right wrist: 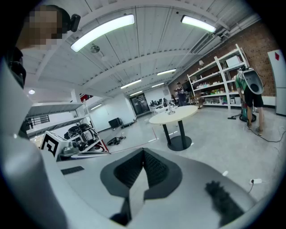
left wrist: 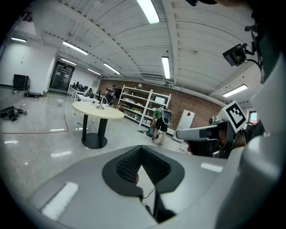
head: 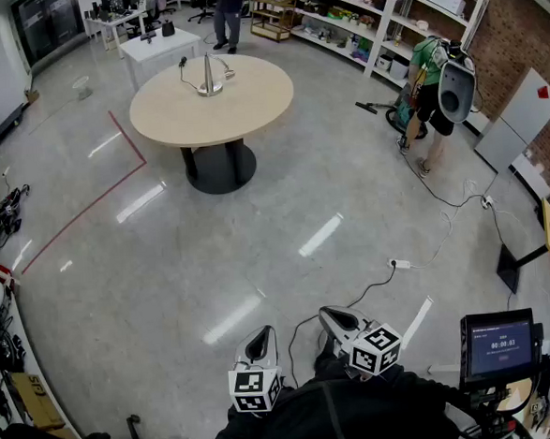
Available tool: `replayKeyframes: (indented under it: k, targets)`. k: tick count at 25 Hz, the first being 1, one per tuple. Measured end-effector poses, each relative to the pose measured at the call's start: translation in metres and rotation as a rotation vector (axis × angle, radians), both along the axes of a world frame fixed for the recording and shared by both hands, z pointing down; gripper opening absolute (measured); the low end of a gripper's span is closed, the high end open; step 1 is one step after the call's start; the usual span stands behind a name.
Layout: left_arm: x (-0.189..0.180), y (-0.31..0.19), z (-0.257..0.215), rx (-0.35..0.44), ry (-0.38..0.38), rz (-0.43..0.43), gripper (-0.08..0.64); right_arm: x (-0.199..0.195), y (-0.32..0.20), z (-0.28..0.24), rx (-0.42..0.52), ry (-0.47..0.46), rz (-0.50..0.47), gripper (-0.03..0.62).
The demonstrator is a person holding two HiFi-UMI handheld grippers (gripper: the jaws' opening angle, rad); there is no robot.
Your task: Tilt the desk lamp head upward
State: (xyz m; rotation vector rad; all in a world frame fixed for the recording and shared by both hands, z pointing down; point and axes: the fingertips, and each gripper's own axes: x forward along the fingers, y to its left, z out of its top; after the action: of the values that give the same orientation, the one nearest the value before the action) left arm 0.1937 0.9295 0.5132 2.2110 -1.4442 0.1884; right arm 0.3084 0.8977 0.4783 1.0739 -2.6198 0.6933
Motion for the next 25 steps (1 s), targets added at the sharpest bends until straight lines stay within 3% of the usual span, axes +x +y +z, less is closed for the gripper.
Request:
replayKeyframes:
  k: [7,14,20,25]
  targets:
    - [-0.018,-0.010,-0.013,0.000,-0.045,-0.036,0.006,-0.016,-0.016,-0.007,0.001,-0.034,-0.024,-0.006]
    - [0.042,-0.122,-0.018,0.019,-0.133,-0.102,0.006,0.043,-0.143,-0.006,0.036,-0.115,-0.073,-0.006]
    - [0.081,-0.166,-0.022,0.005,-0.154,-0.122,0.006,0.075,-0.195,-0.006,0.042,-0.143,-0.103,-0.006]
    - [0.086,-0.194,-0.024,-0.006,-0.154,-0.154,0.006,0.087,-0.230,-0.008,0.047,-0.155,-0.085,-0.006]
